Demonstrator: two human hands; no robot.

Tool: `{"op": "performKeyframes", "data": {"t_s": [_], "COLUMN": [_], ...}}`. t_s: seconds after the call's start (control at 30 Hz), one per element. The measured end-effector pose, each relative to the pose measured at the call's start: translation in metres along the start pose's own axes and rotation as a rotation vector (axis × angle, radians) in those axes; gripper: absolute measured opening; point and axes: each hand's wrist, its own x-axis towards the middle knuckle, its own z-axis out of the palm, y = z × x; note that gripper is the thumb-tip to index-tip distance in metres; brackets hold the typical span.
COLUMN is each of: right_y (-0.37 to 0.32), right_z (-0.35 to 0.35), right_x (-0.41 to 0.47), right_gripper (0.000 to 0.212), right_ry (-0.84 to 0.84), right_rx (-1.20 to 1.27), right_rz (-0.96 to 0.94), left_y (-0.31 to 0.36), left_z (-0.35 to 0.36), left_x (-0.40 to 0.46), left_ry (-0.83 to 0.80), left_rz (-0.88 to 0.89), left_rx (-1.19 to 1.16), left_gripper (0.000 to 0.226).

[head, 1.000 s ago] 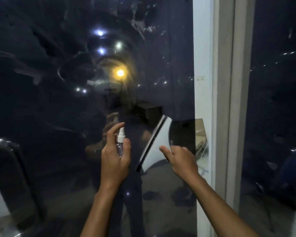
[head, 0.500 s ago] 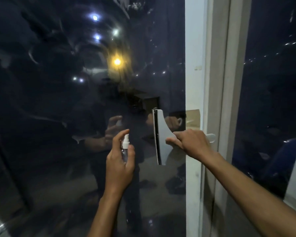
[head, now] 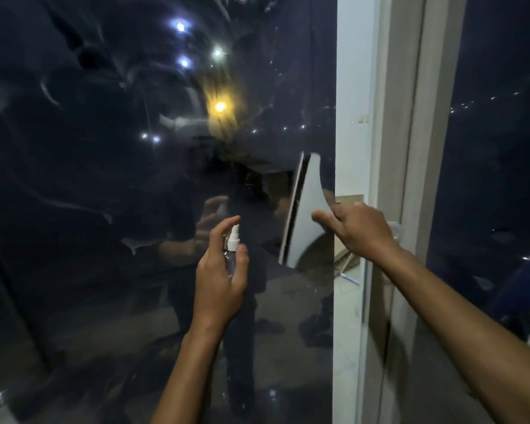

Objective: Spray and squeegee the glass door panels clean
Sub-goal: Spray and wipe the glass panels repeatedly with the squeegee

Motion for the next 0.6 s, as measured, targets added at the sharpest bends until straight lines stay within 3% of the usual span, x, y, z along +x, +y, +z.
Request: {"op": "performKeyframes", "data": {"t_s": [0.13, 0.37, 0.47, 0.6], "right_y": [-0.013, 0.005, -0.004, -0.021], "right_z": [0.019, 0.149, 0.153, 0.121], "right_x": [-0.008, -0.158, -0.162, -0.101], "right_gripper": [0.064, 0.069, 0.053, 0.047], "right_ry": [-0.037, -0.158, -0.125, 0.025], "right_rx": [0.305, 0.764, 0.879, 1.038], "right_rz": [0.224, 0.763, 0.8, 0.683], "left_y": [0.005, -0.006, -0.007, -0.005], "left_z": [0.012, 0.024, 0.031, 0.043], "left_x": [0.005, -0.013, -0.019, -0.025], "left_ry": [-0.005, -0.006, -0.01, -0.013], "left_rz": [0.034, 0.005, 0.002, -0.031], "left_rx": [-0.009, -0.006, -0.002, -0.023], "left_gripper": [0.038, 0.037, 0.038, 0.038]}}
